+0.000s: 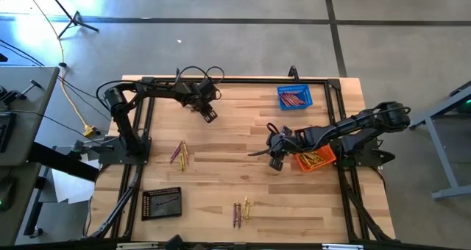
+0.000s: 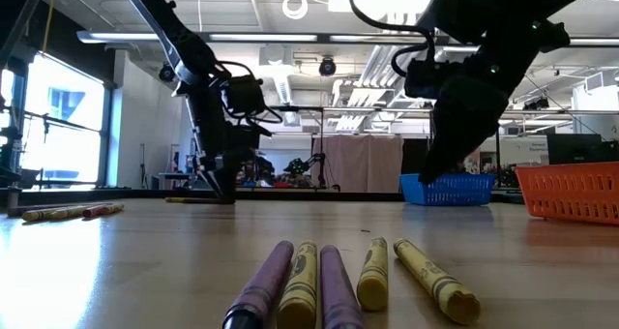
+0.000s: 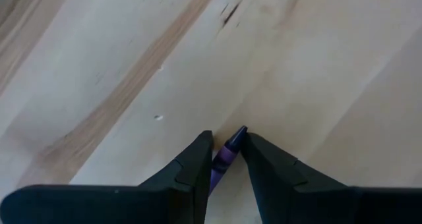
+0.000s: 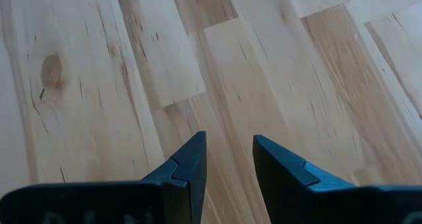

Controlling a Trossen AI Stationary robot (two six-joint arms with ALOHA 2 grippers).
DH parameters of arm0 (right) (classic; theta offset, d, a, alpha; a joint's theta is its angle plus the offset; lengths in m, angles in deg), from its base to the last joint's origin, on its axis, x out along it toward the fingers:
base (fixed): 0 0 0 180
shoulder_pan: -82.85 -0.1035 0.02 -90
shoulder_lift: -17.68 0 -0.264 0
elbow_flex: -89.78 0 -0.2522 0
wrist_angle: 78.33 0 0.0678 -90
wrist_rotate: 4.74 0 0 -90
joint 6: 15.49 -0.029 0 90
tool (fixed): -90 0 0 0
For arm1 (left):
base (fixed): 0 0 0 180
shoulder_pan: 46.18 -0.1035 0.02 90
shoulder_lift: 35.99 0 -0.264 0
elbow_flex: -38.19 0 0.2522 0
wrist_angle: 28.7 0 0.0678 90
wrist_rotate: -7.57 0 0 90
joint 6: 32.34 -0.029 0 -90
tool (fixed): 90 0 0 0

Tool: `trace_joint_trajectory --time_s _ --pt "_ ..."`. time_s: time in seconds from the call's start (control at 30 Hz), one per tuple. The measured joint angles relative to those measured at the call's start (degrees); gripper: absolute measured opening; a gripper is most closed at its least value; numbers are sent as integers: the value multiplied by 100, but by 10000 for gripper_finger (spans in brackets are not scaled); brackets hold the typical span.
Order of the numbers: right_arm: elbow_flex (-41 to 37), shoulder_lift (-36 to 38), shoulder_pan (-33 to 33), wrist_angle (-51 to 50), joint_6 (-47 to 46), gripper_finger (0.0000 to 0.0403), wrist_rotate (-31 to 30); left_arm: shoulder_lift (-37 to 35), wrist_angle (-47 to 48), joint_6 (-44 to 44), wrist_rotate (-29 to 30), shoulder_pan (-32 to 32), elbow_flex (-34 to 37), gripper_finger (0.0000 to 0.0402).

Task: Sort crayons
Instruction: Put the violet crayon into the black basket

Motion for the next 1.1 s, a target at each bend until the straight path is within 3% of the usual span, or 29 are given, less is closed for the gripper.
trace_joint_trajectory --time_s 0.63,0.73,0.9,1.1 --pt "0 0 0 -1 2 110 -2 -22 463 -96 -168 -16 -17 89" --pt "0 0 0 1 100 110 -2 -22 409 -139 -191 -7 -17 74" --pt "0 2 0 1 168 110 -3 -24 351 -126 -219 -7 -9 12" --pt "0 2 0 1 168 110 -4 -66 306 -34 -417 18 10 5"
